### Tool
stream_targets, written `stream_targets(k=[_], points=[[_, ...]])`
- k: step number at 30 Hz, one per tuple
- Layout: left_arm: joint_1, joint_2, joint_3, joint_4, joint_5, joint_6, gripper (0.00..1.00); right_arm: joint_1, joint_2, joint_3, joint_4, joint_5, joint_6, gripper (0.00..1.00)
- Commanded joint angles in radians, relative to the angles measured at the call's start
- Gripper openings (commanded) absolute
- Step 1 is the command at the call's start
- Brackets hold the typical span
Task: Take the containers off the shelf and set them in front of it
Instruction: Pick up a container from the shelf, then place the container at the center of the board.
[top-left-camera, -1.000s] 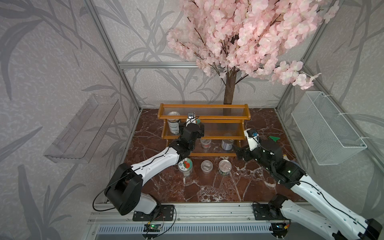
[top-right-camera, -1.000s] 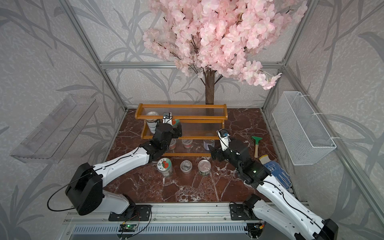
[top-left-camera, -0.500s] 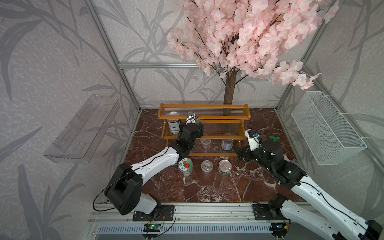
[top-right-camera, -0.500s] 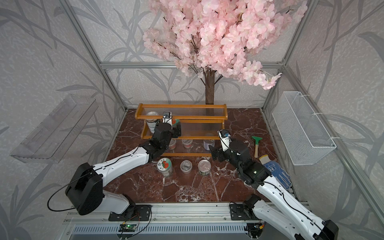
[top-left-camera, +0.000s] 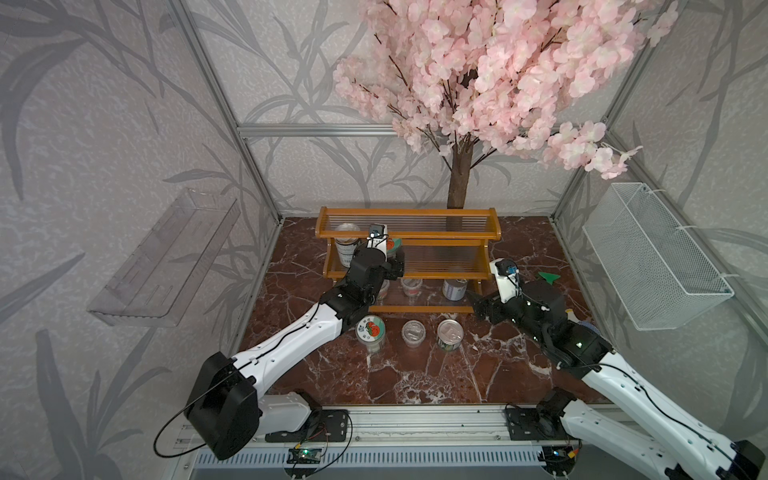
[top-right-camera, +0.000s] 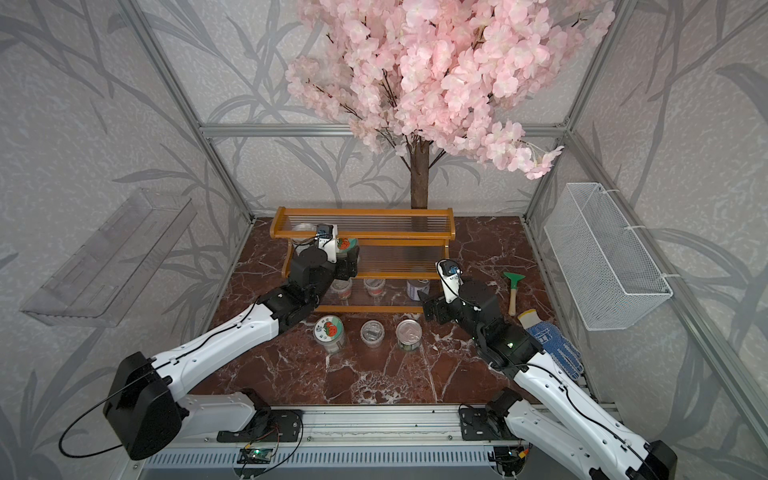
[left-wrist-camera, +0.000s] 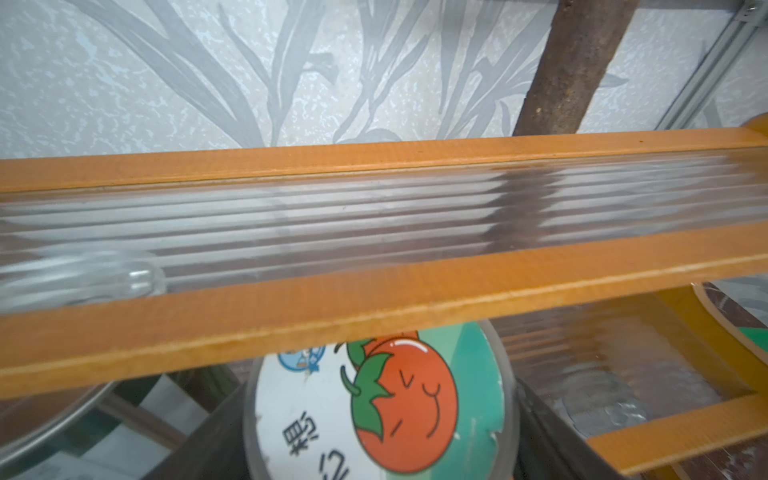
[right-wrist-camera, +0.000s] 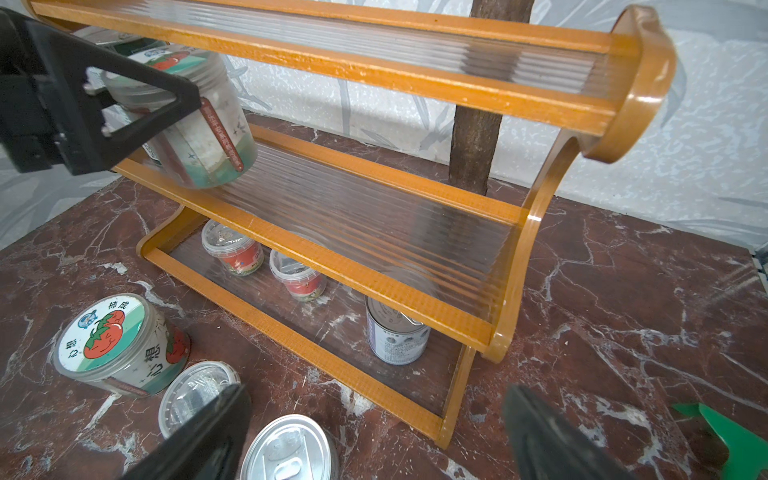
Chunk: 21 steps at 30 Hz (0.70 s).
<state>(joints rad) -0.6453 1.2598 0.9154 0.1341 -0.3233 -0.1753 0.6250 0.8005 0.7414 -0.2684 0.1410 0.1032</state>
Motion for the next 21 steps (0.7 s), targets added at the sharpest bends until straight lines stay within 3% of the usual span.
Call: stream_targets(k=[1,6,10,16,21], points=[[-0.018,-0.073,-0.038,-0.024,0.067,0.013,0.7,-0.008,-0.02,0.007,-0.027,-0.031,-0.002,0.99],[-0.078,-0.168,-0.068,-0.078,0.113,0.039,0.7,-0.033,-0.02,0.045,-0.098,-0.13,-0.006,0.99],[-0.205,-0.201,-0.089,-0.08,0.103,0.053,0.7,-0.06,-0.024,0.074,-0.164,-0.199,-0.008,0.99],[-0.415,-0.167,-0.146,-0.01,0.088,0.043,0.7,-0.121,-0.039,0.145,-0.308,-0.296,0.014,0.99],[-0.513,-0.084,-0.168,0.108,0.143,0.027,0.7,-0.145,-0.062,0.192,-0.415,-0.305,0.046,0.99]])
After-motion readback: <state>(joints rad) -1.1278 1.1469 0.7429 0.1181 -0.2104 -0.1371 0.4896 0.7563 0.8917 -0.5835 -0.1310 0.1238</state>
